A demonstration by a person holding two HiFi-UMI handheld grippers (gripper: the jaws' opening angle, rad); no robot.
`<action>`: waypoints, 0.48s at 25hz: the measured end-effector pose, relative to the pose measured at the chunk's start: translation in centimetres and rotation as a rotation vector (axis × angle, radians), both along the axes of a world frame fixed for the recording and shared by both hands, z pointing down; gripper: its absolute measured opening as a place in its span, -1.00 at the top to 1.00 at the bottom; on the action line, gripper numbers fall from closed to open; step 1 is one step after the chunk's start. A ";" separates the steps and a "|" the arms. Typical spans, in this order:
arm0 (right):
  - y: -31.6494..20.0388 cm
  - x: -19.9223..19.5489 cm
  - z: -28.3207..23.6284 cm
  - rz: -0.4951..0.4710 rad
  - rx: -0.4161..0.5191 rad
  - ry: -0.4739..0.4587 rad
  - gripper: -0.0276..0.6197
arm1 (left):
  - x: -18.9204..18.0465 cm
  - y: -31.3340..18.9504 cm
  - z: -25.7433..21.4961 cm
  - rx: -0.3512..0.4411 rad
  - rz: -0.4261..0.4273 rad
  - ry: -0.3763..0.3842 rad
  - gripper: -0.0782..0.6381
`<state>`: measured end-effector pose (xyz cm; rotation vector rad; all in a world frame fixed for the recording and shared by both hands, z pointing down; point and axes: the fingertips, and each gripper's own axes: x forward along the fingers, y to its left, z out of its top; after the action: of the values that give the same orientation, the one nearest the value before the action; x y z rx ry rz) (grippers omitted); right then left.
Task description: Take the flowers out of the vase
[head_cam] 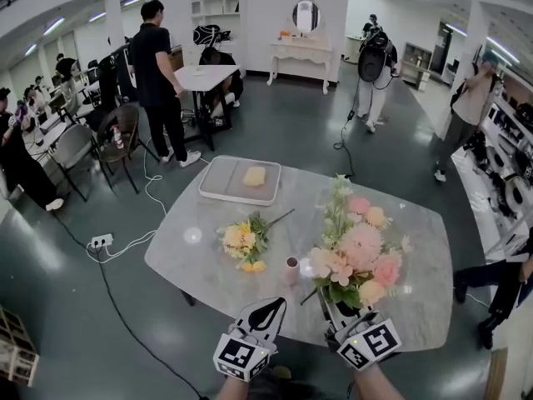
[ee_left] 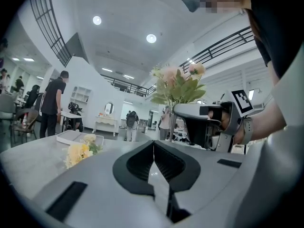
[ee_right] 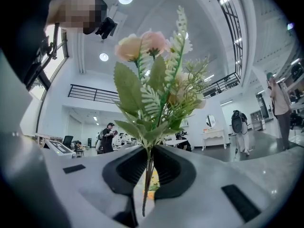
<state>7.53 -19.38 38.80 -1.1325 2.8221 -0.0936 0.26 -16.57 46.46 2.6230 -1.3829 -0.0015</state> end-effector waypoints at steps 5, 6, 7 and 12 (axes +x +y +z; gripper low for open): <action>0.6 -0.1 -0.1 0.007 0.001 -0.003 0.75 | -0.2 0.4 -0.5 0.008 0.006 -0.004 0.74; 0.8 -0.1 -0.1 0.010 0.001 -0.004 0.75 | -0.2 0.5 -0.6 0.010 0.008 -0.004 0.74; 0.9 -0.1 -0.1 0.013 0.000 -0.005 0.76 | -0.2 0.7 -0.7 0.010 0.011 -0.004 0.74; 2.8 -0.3 -0.4 0.039 -0.006 -0.009 0.75 | -0.4 2.3 -1.3 0.010 0.039 -0.001 0.74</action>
<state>7.27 -16.60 38.44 -1.1847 2.7920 -0.1047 -0.13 -14.25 45.19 2.6580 -1.3346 -0.0015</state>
